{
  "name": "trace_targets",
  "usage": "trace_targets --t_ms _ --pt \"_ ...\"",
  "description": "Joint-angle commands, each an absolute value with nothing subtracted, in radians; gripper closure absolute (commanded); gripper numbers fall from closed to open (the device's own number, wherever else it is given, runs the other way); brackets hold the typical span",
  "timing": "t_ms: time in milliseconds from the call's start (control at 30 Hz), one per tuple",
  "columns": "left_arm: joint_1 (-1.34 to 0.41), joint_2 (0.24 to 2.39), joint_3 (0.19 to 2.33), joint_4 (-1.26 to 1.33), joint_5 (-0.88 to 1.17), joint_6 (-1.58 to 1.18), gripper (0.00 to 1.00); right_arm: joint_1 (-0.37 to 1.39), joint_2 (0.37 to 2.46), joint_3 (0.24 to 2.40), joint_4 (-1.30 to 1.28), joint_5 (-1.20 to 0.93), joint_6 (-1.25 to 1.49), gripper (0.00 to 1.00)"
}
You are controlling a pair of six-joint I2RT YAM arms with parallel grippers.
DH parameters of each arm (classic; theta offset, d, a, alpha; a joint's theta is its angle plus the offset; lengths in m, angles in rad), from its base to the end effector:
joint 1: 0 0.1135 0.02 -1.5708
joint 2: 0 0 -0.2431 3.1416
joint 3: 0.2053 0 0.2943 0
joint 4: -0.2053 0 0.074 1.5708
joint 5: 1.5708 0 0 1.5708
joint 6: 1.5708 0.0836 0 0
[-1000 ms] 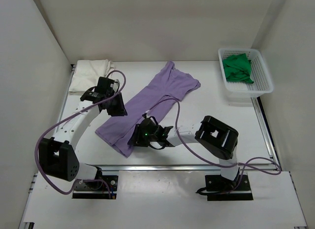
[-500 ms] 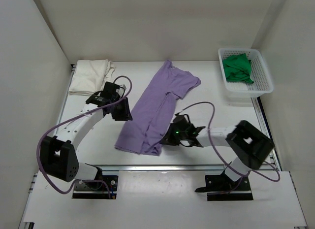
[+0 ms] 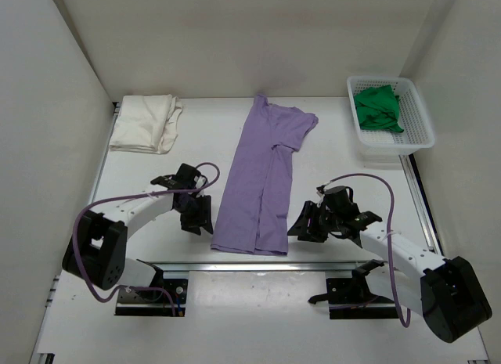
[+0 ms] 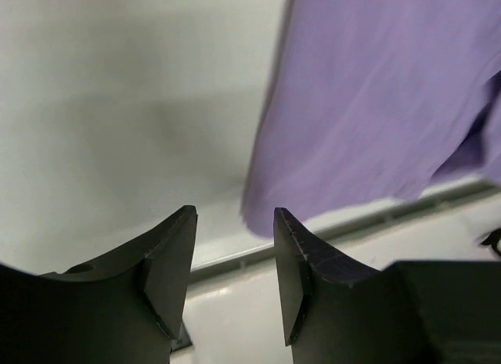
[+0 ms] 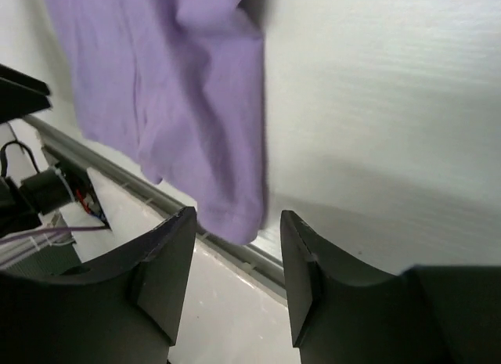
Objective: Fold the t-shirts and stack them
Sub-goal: Rotate the tshirt 90 degrees, then grab the bottom of the folded rectangular tshirt with both arms
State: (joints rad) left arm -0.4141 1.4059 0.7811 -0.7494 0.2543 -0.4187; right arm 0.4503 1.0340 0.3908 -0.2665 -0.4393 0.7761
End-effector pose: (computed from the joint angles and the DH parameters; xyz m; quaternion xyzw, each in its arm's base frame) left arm 0.2471 -0.1316 0.0815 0.0102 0.9872 -0.1548 0.0380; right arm 0.2133 0.1426 0.0795 0.0799 0.9224 0.3508 0.1405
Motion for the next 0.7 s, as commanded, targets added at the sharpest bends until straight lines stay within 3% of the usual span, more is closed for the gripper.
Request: trace_targets --t_ms 0,200,467,667 --pt "-0.405 1.306 0.704 -0.759 0.343 -0.416 0.44 0.491 0.977 0.358 -0.338 -0.497 0.788 0.55" --pt "-0.428 1.285 0.603 -0.706 0.436 -0.462 0.43 0.618 0.956 0.273 -0.189 -0.477 0.960 0.57" --pt "-0.381 1.267 0.543 -0.618 0.495 -0.498 0.44 0.569 0.956 0.186 -0.072 -0.489 1.039 0.60" --pt "-0.360 1.244 0.546 -0.575 0.545 -0.535 0.37 0.543 0.969 0.158 -0.006 -0.512 1.089 0.63"
